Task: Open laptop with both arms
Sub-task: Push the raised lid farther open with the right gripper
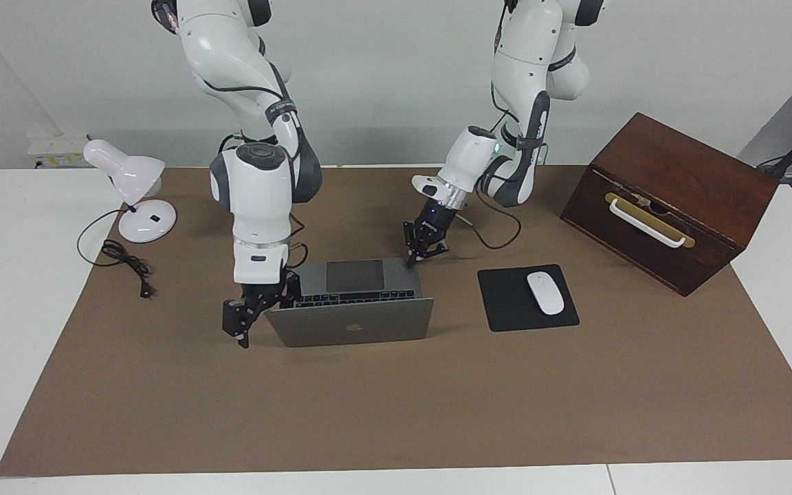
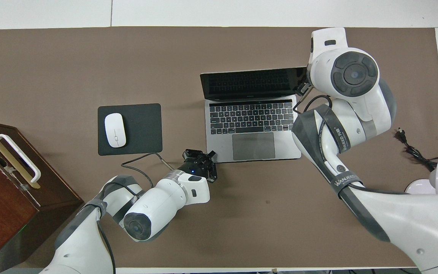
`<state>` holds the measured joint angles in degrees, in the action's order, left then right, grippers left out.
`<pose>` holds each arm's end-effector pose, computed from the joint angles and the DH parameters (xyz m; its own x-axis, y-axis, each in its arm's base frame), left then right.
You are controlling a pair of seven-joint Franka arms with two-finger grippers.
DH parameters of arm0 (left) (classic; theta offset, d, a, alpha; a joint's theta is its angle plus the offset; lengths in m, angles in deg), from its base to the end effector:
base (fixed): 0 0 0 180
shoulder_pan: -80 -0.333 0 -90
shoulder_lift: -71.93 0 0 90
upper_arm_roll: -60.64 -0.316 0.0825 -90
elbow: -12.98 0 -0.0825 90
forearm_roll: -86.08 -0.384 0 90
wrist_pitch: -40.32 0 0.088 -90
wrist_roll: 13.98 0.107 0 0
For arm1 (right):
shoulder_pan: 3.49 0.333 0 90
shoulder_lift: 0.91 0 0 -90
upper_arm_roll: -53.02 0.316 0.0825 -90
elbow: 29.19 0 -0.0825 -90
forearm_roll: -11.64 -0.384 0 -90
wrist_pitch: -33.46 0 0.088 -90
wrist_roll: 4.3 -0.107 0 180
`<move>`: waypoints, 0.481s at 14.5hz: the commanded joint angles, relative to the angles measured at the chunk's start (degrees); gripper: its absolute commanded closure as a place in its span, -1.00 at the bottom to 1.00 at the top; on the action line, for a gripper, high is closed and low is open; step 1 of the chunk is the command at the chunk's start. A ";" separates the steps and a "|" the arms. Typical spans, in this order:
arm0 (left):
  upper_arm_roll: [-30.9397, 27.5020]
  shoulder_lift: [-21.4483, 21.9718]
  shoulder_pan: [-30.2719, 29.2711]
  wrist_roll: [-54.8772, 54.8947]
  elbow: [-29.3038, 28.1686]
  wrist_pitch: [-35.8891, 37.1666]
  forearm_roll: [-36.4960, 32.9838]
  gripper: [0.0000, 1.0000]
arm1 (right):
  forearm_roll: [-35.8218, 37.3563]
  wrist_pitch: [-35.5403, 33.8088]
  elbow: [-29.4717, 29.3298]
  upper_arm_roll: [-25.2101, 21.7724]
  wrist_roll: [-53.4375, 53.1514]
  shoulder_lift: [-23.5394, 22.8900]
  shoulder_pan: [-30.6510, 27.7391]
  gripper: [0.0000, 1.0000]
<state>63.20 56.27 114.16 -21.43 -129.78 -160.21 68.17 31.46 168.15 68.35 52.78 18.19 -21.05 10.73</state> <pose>0.3903 -0.3371 0.2663 0.4944 -0.5596 0.6651 -0.7401 -0.6724 -0.0156 0.6614 0.1600 0.4201 0.6411 0.7579 0.1205 0.6770 -0.6325 0.3763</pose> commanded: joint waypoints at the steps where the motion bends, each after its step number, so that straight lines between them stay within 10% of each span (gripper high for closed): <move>1: -0.10 -3.67 -0.49 0.24 1.78 -0.39 0.07 1.00 | -2.42 -6.96 -0.86 1.72 2.38 2.90 0.20 -1.00; 7: -0.01 -3.58 -0.49 0.16 1.87 -0.39 0.24 1.00 | -7.68 -18.74 -0.86 2.26 2.29 8.53 0.20 -1.00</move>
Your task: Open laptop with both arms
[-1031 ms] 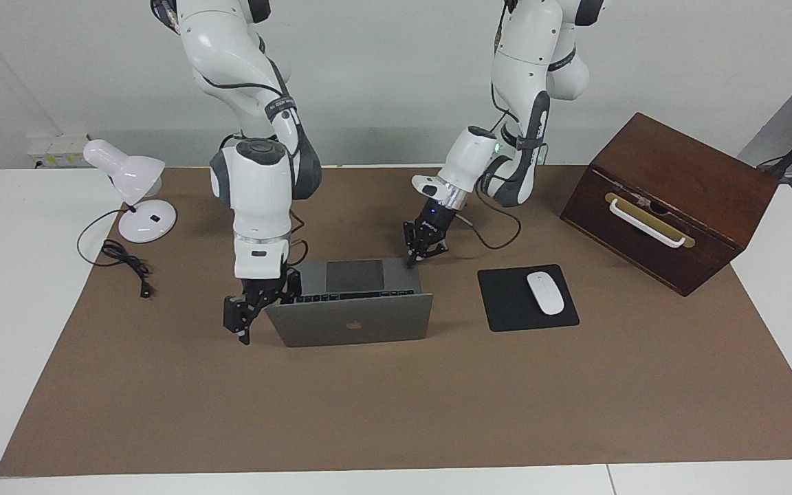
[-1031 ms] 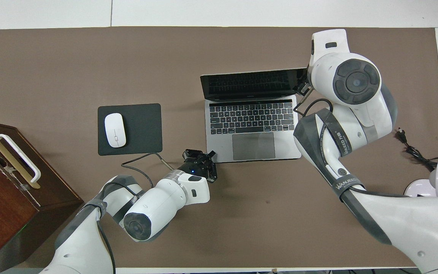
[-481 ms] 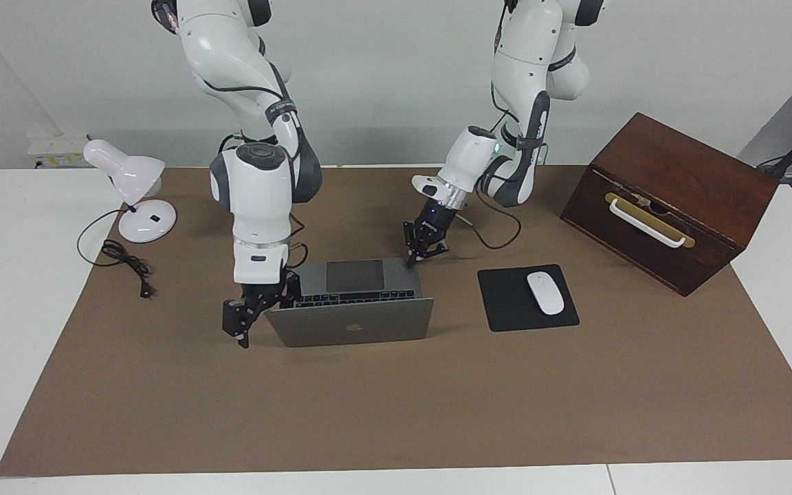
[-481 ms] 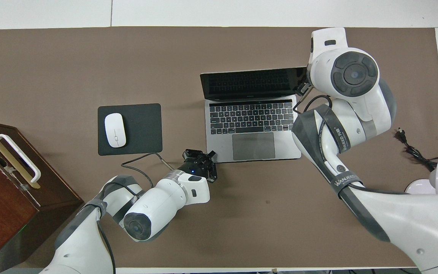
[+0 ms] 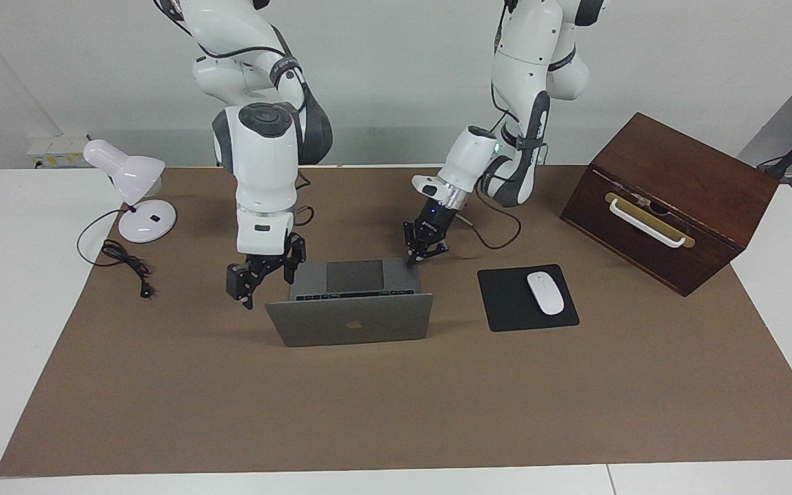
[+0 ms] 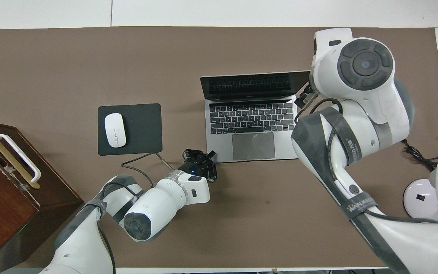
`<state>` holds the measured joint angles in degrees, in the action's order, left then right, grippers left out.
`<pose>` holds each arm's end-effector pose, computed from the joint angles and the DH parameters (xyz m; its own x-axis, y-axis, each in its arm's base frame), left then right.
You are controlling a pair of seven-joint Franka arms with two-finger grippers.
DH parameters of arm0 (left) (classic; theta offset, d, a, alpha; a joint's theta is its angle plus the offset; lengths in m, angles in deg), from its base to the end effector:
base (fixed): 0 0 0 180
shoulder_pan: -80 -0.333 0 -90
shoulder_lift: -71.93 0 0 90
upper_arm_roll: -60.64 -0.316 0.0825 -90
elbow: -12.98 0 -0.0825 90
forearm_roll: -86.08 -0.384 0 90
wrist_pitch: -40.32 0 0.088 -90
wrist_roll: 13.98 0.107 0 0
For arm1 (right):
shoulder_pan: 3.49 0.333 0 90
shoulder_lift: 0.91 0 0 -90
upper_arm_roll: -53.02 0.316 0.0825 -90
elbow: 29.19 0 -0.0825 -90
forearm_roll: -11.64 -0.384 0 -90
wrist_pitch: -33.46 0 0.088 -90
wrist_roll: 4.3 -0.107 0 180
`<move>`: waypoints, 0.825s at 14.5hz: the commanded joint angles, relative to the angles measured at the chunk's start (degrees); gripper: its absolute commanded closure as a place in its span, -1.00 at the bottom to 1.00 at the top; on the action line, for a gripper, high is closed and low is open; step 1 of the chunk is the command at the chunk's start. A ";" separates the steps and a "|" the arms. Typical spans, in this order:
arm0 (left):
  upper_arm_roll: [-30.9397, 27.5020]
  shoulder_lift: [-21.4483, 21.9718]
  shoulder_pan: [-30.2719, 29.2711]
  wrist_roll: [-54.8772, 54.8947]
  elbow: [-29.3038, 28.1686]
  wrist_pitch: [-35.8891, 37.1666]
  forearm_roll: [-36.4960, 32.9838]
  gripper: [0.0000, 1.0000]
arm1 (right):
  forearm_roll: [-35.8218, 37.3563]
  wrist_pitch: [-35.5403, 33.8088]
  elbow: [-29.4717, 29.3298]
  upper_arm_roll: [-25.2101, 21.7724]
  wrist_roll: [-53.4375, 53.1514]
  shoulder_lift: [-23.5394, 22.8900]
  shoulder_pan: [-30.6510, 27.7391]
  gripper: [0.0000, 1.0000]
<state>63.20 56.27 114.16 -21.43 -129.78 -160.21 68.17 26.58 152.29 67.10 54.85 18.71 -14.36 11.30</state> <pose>0.3903 -0.3371 0.2663 0.4944 -0.5596 0.6651 -0.7401 -0.6724 -0.0156 0.6246 0.1709 0.4790 0.6934 0.7194 0.0402 0.6850 -0.6755 0.2729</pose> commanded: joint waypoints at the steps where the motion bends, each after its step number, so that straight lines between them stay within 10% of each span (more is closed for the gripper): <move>1: -0.01 -3.24 -0.58 -0.02 1.87 -0.30 0.24 1.00 | -3.07 -4.73 0.48 0.20 1.78 2.81 -0.46 -1.00; 12: 0.34 9.23 -1.19 -5.64 0.82 10.83 0.15 1.00 | -15.71 -24.50 0.48 -0.60 -15.41 12.47 -8.18 -1.00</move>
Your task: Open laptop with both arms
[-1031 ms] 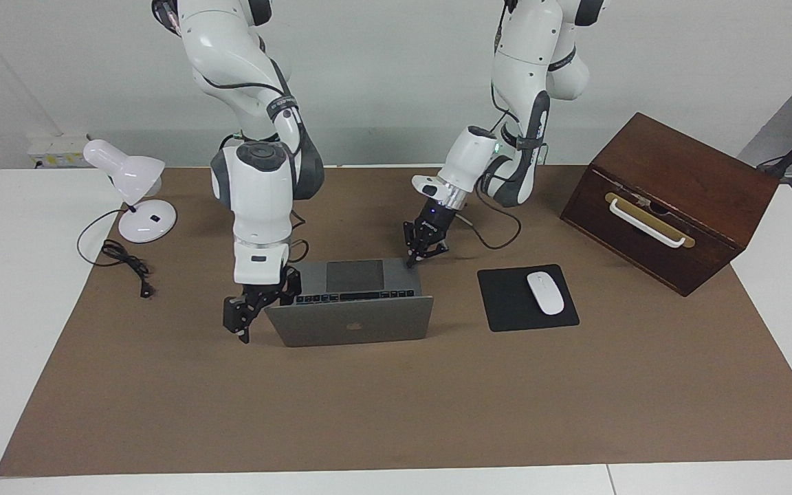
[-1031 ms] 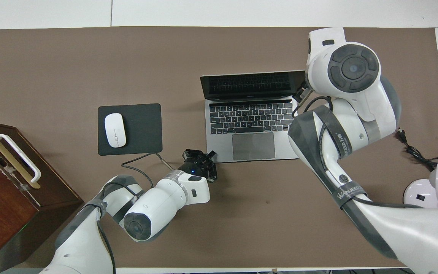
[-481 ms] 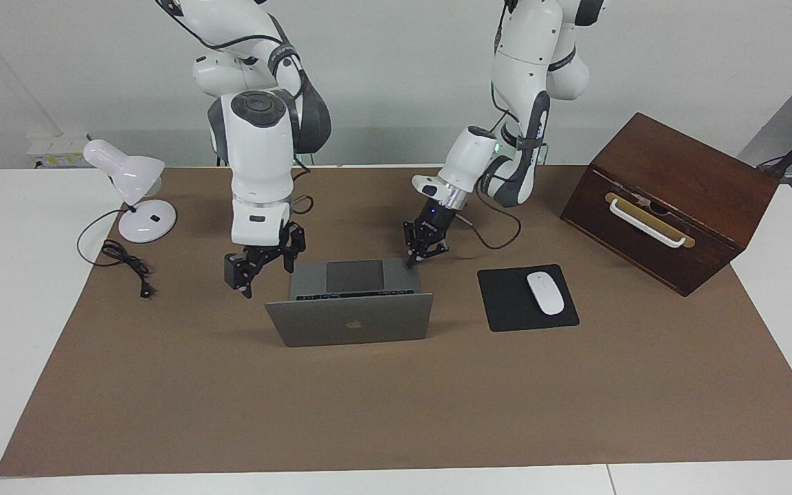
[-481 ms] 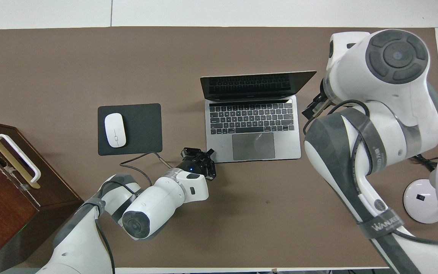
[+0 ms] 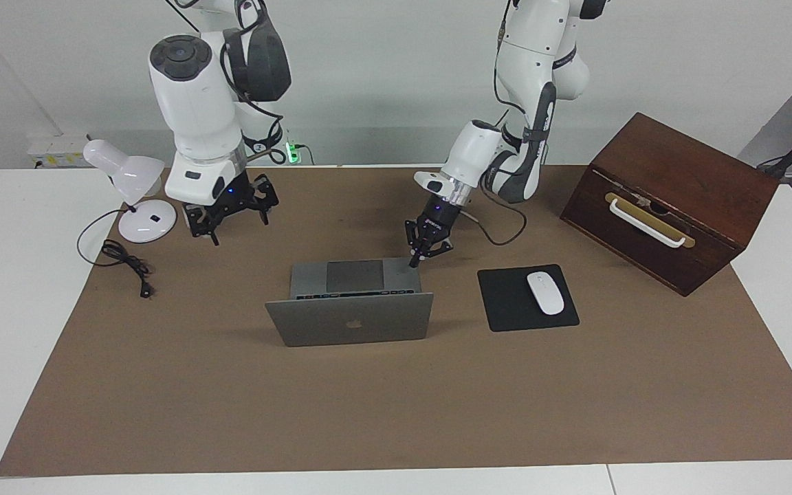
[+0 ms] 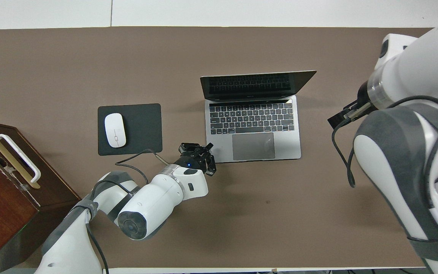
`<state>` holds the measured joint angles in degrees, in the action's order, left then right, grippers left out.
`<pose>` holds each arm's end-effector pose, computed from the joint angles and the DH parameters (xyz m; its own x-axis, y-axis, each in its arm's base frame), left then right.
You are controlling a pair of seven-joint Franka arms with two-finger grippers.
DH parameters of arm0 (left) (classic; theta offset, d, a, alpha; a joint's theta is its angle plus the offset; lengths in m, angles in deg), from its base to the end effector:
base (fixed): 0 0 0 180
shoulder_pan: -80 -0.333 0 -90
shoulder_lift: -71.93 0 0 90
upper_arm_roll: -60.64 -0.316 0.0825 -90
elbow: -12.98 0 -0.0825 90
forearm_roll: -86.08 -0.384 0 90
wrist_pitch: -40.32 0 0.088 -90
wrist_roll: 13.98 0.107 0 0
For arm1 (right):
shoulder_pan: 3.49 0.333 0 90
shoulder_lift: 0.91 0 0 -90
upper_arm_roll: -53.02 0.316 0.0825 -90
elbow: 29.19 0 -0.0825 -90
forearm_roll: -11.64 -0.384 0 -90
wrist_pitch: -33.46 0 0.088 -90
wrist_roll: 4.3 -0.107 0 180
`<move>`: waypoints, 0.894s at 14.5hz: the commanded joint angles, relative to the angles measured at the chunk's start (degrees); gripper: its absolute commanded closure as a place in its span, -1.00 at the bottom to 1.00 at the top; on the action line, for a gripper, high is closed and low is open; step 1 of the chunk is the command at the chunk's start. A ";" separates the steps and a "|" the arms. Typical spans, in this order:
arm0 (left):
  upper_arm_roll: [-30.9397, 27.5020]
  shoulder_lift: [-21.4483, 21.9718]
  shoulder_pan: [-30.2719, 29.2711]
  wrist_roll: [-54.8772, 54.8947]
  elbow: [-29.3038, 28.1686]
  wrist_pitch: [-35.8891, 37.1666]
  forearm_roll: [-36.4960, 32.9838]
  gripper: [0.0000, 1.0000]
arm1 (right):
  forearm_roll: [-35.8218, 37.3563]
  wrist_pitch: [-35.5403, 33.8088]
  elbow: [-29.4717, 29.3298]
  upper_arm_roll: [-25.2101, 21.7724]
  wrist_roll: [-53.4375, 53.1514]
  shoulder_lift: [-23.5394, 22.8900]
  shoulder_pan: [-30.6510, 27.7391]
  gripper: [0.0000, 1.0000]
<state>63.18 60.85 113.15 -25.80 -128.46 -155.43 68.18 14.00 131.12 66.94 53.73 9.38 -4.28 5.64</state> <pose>0.4058 -0.3343 0.3048 0.5402 -0.4967 0.6793 -0.6806 -0.7327 0.0055 0.5700 0.0948 0.5519 0.9140 0.4038 -0.0407 0.4051 -0.9138 0.0311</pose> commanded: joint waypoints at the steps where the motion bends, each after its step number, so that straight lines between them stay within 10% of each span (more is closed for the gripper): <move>1: 0.37 6.32 -0.18 -1.36 -0.24 9.31 0.14 1.00 | -4.36 -4.92 0.64 0.43 -9.51 3.27 -3.05 -1.00; 13: 0.81 13.10 -0.01 -0.57 17.15 52.63 5.41 1.00 | -4.82 -9.68 4.07 0.52 -11.13 7.59 -7.10 -1.00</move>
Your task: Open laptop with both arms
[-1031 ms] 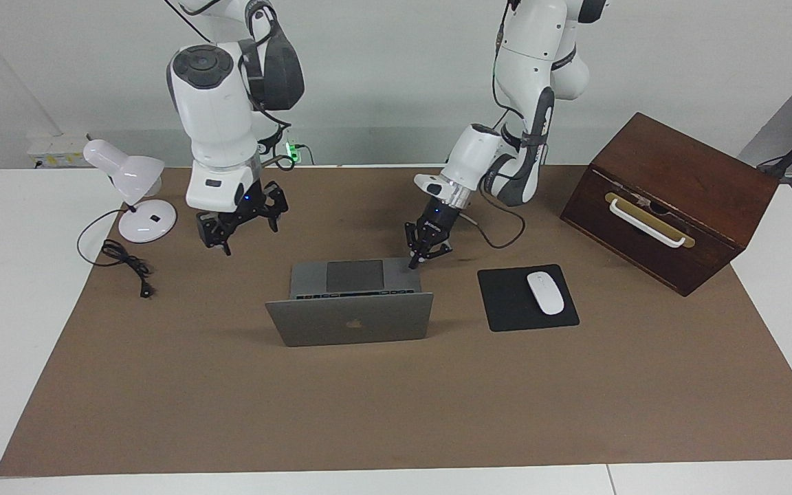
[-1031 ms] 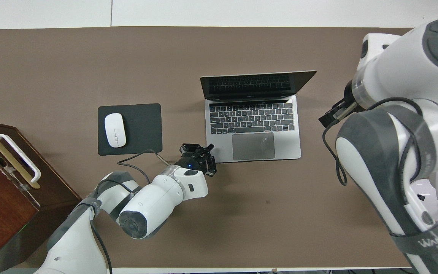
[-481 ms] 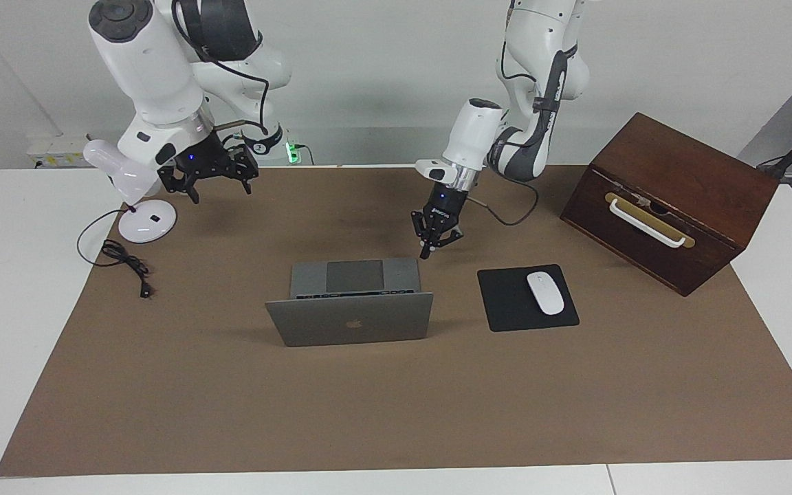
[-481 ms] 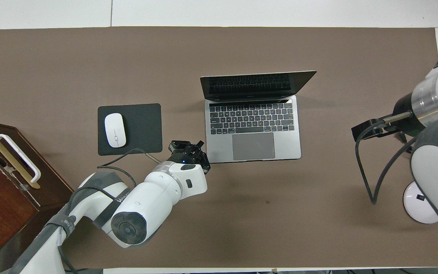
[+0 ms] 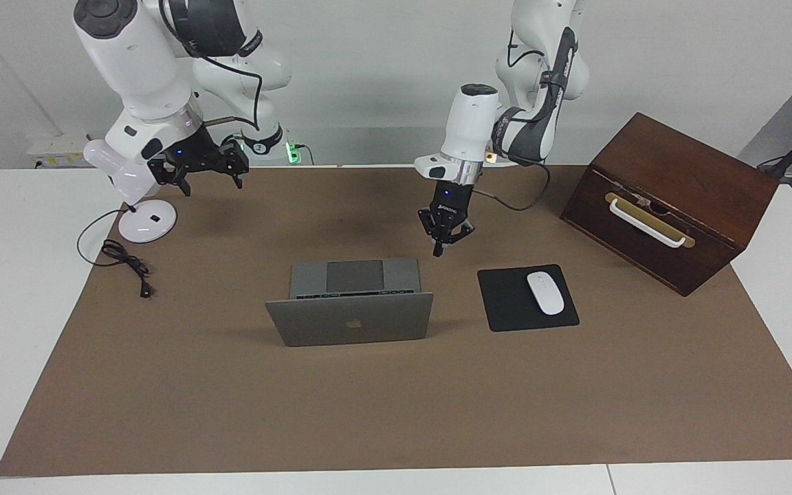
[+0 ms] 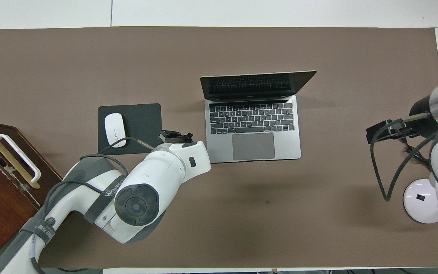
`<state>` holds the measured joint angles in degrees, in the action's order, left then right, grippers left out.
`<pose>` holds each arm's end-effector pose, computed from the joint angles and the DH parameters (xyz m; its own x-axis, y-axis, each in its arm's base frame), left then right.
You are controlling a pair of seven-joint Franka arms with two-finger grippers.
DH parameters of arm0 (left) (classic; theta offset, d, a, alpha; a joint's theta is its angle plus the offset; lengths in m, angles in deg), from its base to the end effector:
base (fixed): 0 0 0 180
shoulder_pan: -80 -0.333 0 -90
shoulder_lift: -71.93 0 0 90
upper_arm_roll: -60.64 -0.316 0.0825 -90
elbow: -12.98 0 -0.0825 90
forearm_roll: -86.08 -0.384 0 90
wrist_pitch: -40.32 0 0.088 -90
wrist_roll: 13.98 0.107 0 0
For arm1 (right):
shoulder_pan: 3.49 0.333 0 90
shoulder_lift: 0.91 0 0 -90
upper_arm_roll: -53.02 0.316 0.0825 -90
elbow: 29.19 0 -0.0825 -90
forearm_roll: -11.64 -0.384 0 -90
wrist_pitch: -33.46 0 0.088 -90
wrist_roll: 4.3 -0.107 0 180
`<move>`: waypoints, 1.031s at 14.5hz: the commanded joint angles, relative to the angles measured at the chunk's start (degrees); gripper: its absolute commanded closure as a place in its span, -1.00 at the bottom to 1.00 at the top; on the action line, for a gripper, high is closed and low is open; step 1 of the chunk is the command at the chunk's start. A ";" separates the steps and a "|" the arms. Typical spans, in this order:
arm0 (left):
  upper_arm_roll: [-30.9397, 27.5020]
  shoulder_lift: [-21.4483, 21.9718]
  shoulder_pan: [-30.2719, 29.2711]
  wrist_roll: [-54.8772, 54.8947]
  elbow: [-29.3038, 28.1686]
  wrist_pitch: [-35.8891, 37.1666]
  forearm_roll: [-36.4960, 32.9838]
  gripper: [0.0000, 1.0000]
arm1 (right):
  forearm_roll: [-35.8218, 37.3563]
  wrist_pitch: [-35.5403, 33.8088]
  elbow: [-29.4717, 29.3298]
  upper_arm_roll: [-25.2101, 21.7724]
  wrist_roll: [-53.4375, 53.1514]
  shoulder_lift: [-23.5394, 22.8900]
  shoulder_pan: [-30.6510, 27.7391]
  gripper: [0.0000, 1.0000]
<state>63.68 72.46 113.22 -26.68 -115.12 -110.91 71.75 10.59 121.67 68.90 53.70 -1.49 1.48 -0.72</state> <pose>0.4456 -0.3348 0.4177 0.7349 -0.5376 0.4135 -0.5465 -0.8304 -0.1084 0.5318 0.0342 0.5786 0.9856 0.1090 -0.1293 0.1068 -0.9940 -0.0241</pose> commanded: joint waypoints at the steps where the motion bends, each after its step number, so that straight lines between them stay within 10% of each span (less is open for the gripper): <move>1: 0.21 2.71 -0.25 0.40 4.78 10.75 2.28 1.00 | -1.41 -0.40 2.11 0.55 -0.17 1.92 -0.74 -1.00; 15: -1.90 8.61 -17.91 15.86 26.58 52.95 7.47 1.00 | -1.41 -2.15 -2.27 0.64 -4.29 -0.45 -2.85 -1.00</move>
<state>61.24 81.69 98.26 -12.39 -91.59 -62.26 77.94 10.59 121.94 69.32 53.60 -2.94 1.75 -3.15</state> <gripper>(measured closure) 0.991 0.000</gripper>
